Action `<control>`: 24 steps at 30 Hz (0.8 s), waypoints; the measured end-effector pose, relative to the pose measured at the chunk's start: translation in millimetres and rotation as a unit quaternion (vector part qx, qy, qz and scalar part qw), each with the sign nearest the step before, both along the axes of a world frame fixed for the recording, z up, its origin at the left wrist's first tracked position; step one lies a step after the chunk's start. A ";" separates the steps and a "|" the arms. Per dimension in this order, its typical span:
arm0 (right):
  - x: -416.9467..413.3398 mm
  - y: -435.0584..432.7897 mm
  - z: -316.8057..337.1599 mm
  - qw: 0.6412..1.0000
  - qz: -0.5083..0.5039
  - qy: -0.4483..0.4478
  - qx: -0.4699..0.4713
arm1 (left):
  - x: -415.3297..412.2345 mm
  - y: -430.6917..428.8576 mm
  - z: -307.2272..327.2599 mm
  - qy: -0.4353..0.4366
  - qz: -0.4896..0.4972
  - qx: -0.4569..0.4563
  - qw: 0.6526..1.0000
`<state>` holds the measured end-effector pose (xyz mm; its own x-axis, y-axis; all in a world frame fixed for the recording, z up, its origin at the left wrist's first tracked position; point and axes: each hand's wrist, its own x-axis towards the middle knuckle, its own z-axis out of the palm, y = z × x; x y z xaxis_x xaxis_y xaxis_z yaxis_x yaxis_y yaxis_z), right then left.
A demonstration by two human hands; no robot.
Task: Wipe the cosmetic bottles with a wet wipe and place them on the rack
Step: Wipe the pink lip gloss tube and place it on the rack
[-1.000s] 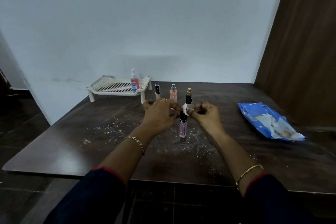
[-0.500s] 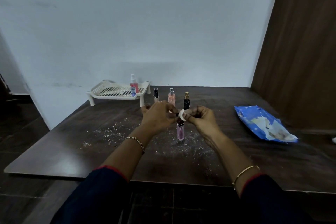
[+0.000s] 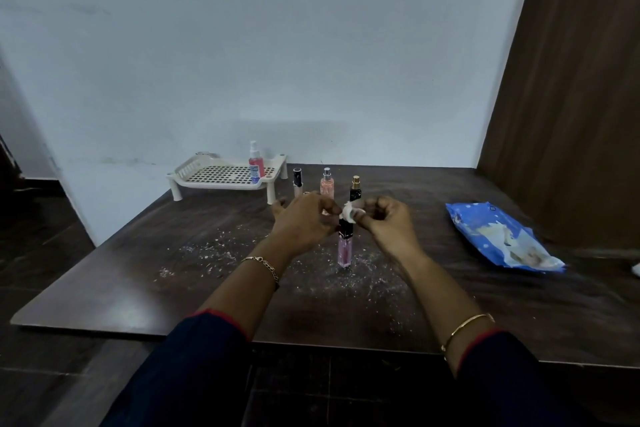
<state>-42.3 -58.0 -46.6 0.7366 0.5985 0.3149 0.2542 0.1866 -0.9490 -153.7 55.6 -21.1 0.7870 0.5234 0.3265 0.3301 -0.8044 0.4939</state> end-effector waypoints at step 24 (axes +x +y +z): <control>2.9 -4.3 -29.8 0.998 -0.029 0.025 -0.053 | -6.8 -11.9 -4.1 -0.006 0.006 -0.051 0.999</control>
